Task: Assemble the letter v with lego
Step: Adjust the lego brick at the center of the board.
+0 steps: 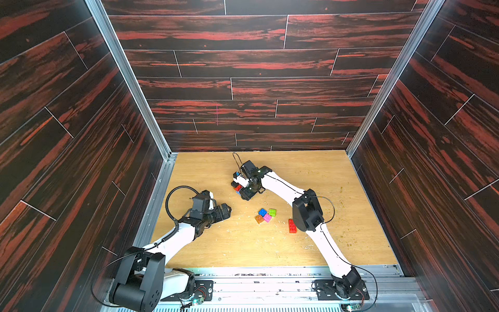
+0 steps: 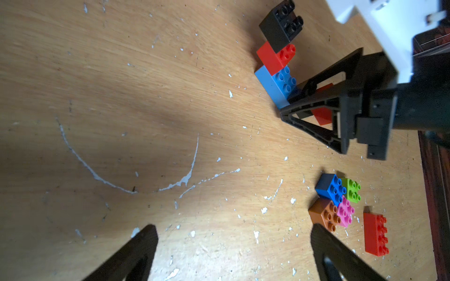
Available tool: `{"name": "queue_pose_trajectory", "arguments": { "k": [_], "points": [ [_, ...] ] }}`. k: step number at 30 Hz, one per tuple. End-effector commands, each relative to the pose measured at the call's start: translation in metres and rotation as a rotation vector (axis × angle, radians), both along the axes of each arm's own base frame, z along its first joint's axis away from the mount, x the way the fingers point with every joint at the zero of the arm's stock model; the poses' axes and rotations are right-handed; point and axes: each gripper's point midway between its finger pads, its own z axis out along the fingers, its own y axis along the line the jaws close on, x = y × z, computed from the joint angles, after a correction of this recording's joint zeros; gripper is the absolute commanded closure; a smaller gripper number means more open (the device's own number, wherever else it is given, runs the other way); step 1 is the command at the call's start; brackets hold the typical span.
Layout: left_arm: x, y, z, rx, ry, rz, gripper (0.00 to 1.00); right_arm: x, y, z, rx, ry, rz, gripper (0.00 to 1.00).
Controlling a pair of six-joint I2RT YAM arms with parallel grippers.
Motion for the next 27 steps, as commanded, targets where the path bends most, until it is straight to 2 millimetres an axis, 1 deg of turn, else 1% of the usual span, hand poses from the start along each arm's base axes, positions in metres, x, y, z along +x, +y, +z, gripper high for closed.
{"name": "queue_pose_trajectory", "arguments": {
  "k": [1,3,6,8,11,13,16,18,22,24,27],
  "points": [
    [0.002,0.003,0.010,0.012,-0.032,0.002,0.00,-0.003,0.001,-0.012,-0.019,0.026,-0.015,0.50],
    [0.002,0.003,0.010,0.014,-0.032,0.004,0.00,-0.002,0.001,-0.013,-0.019,0.025,-0.020,0.52],
    [0.001,0.004,0.010,0.013,-0.032,0.007,0.00,-0.002,0.003,-0.015,-0.011,0.033,-0.013,0.59],
    [0.000,0.006,0.010,0.016,-0.033,0.015,0.00,-0.006,0.006,-0.016,-0.001,0.051,0.005,0.64],
    [-0.002,0.009,0.011,0.021,-0.040,0.035,0.00,-0.015,0.013,-0.013,0.040,0.088,0.045,0.69],
    [-0.004,0.014,0.011,0.030,-0.044,0.057,0.00,-0.020,0.020,-0.008,0.076,0.110,0.077,0.70],
    [-0.008,0.022,0.010,0.057,-0.038,0.094,0.00,-0.035,0.035,0.008,0.171,0.169,0.149,0.71],
    [-0.011,0.025,0.011,0.062,-0.043,0.106,0.00,-0.043,0.042,0.014,0.208,0.201,0.177,0.71],
    [-0.016,0.027,0.012,0.058,-0.045,0.116,0.00,-0.069,0.059,0.027,0.334,0.338,0.246,0.70],
    [-0.018,0.027,0.012,0.056,-0.046,0.119,0.00,-0.077,0.064,0.029,0.366,0.383,0.263,0.70],
    [-0.022,0.029,0.012,0.057,-0.044,0.122,0.00,-0.084,0.067,0.021,0.361,0.411,0.271,0.69]
  ]
}}
